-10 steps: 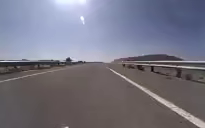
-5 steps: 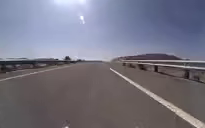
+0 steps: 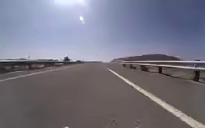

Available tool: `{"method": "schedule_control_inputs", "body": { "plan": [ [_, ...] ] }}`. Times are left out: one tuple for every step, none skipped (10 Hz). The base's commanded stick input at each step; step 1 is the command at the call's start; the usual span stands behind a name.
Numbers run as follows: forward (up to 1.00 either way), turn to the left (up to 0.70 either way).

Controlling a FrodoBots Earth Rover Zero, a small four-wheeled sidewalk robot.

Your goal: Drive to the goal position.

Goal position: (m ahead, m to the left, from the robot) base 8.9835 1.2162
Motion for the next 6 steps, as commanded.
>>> {"method": "schedule_control_inputs", "body": {
  "plan": [
    [1.0, 0.27],
    [1.0, 0.0],
    [1.0, 0.0],
    [1.0, 0.0],
    [1.0, 0.0],
    [1.0, 0.0]
  ]
}}
